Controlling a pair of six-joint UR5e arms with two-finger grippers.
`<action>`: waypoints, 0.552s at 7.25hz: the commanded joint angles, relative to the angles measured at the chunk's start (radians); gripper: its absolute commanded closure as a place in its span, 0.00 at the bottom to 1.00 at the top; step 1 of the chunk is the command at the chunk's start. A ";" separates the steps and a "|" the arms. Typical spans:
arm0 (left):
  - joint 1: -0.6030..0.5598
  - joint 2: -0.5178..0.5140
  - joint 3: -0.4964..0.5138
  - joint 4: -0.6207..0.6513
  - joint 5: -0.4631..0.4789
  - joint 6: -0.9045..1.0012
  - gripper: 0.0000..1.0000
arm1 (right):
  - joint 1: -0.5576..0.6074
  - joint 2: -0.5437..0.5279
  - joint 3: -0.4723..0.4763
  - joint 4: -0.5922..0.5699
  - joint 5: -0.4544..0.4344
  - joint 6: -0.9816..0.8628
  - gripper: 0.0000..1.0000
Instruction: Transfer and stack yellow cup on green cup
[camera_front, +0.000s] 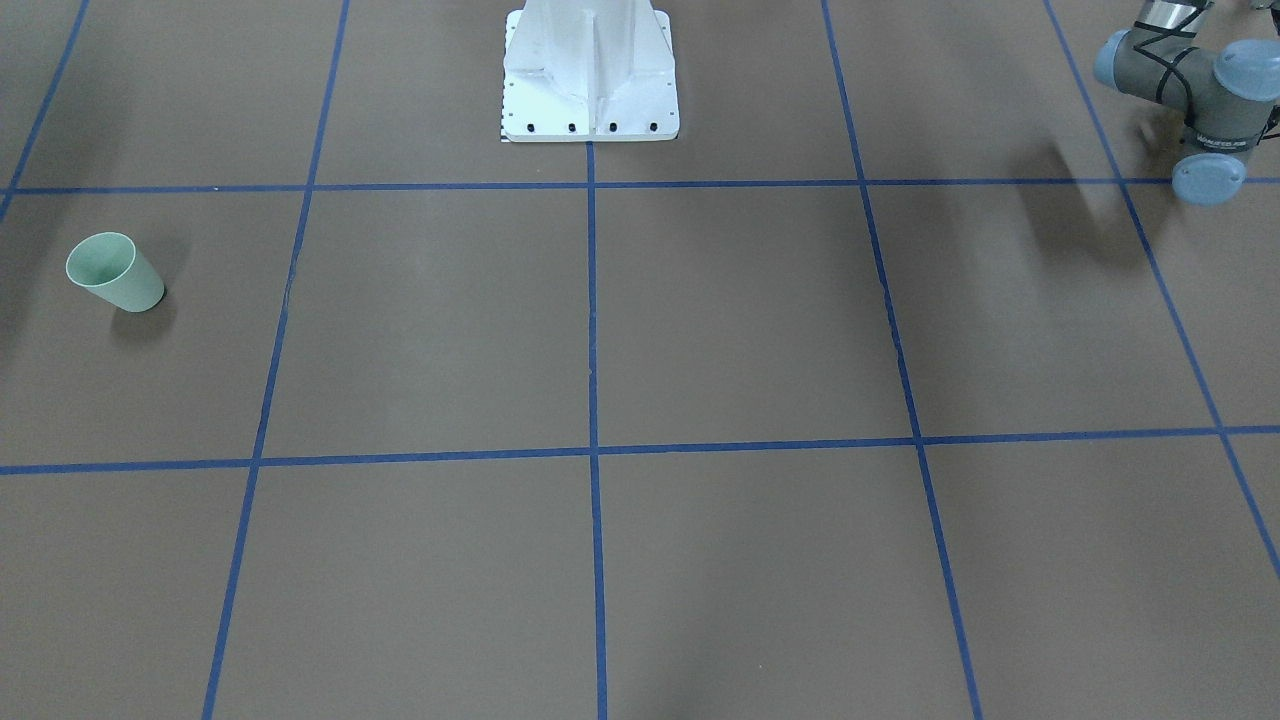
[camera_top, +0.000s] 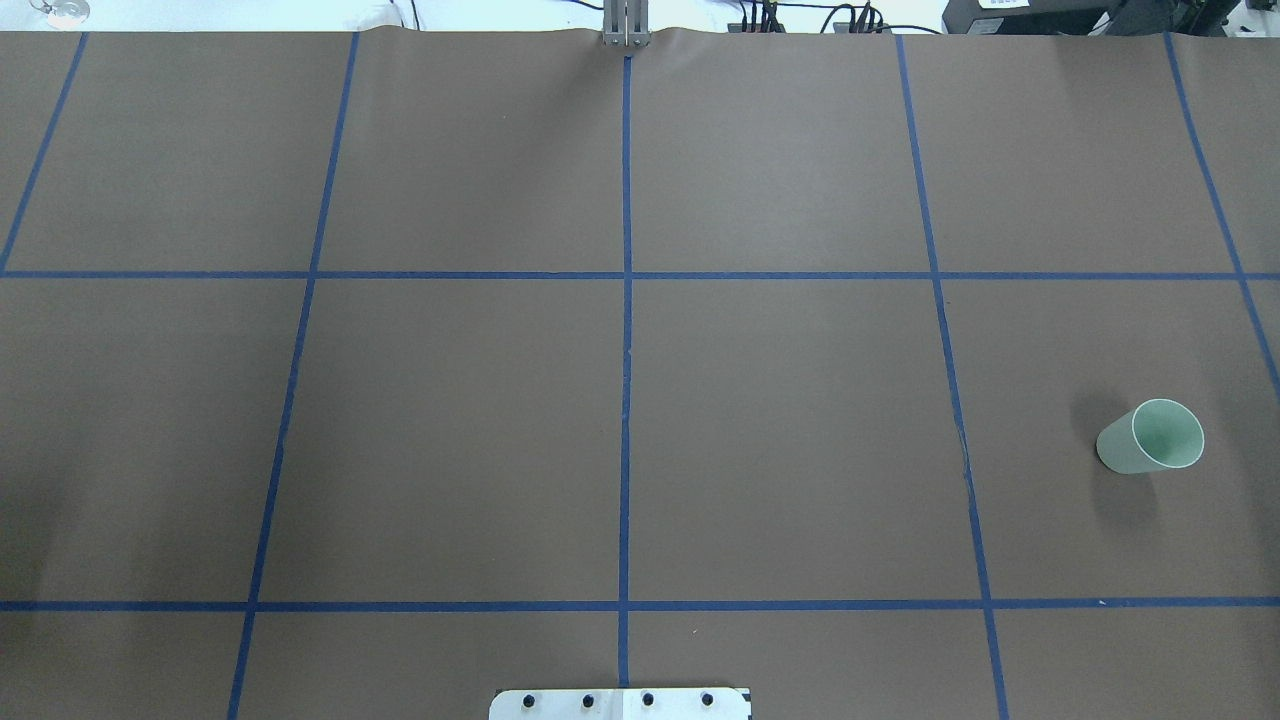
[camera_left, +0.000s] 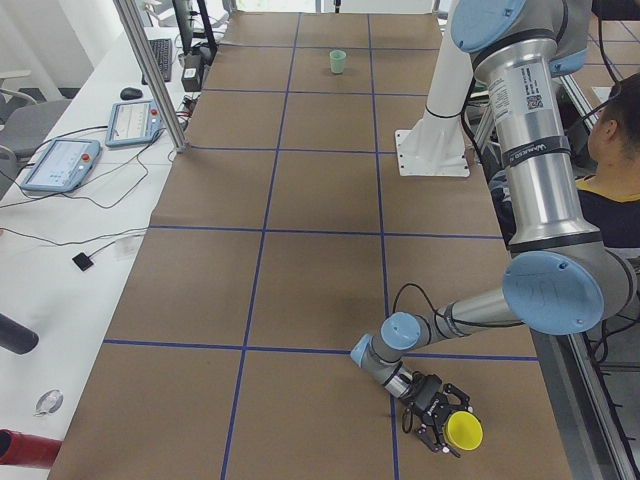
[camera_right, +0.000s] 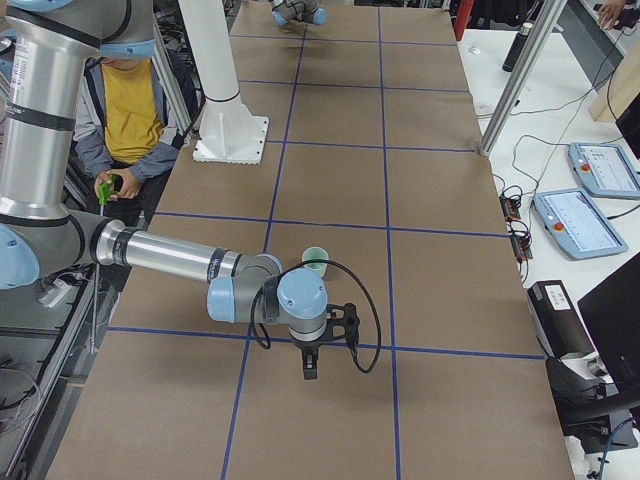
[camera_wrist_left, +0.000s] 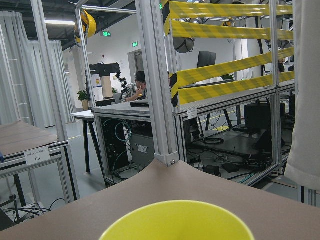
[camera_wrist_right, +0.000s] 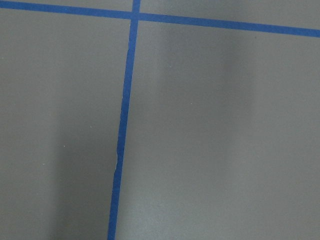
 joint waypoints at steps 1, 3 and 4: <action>0.001 0.000 0.002 -0.001 0.001 0.007 0.56 | 0.000 0.002 0.000 0.001 0.000 0.000 0.00; 0.003 0.002 -0.003 0.007 0.002 0.061 0.56 | 0.000 0.006 0.000 0.001 0.000 0.001 0.00; 0.003 0.023 -0.009 0.004 0.032 0.077 0.56 | 0.000 0.008 0.002 0.001 0.000 0.003 0.00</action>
